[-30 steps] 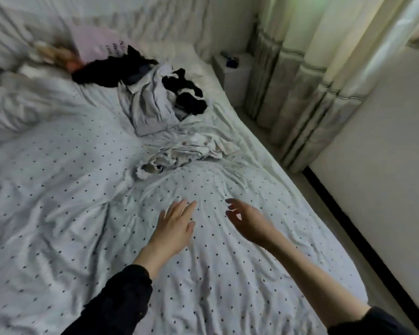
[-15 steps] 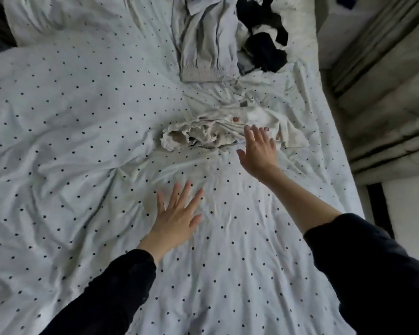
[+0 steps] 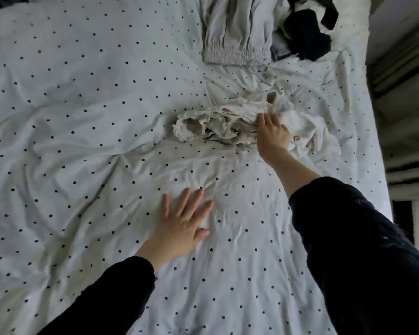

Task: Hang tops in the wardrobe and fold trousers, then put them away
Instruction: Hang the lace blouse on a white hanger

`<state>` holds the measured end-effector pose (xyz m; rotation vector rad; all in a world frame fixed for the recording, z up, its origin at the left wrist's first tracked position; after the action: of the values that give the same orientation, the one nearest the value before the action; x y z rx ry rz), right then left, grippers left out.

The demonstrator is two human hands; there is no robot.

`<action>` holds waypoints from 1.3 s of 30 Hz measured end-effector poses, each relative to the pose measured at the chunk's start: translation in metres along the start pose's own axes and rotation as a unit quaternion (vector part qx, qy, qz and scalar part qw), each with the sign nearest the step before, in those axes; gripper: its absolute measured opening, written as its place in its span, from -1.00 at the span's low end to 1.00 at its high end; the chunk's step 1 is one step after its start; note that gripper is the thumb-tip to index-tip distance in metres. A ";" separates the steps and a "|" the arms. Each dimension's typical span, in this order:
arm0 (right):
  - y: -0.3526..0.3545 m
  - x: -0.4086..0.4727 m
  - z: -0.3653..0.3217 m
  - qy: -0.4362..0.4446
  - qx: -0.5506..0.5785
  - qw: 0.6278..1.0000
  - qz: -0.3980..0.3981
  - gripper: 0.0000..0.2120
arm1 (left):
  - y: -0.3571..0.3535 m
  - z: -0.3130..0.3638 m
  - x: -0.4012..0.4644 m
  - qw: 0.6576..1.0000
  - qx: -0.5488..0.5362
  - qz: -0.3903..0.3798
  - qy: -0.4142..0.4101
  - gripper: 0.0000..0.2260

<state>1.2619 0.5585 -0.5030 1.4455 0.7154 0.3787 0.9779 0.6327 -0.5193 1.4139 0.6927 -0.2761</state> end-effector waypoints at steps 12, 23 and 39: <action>0.020 -0.159 -0.006 0.064 0.083 0.993 0.055 -0.42 | 0.035 0.016 -0.039 0.994 -0.099 0.042 0.004 -0.42; 0.094 -0.397 -0.012 -0.070 0.109 0.986 0.102 -0.45 | 0.073 0.102 -0.132 0.969 0.025 0.170 -0.179 -0.27; 0.065 -0.838 -0.127 -0.520 0.180 0.814 0.187 -0.44 | -0.074 0.307 -0.419 0.736 0.138 0.143 -0.647 -0.43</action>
<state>0.5703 0.1289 -0.2568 1.8608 -0.4285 -0.3014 0.6956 0.2326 -0.3305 1.2003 -0.7528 -1.0115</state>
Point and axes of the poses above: each hand's wrist, its own x-axis towards the middle knuckle, its own y-axis out of the back of the hand, z = x × y, the point moved 3 cm from there along x, towards the middle knuckle, and after that the axes turned 9 degrees about y, right-handed, at the moved point
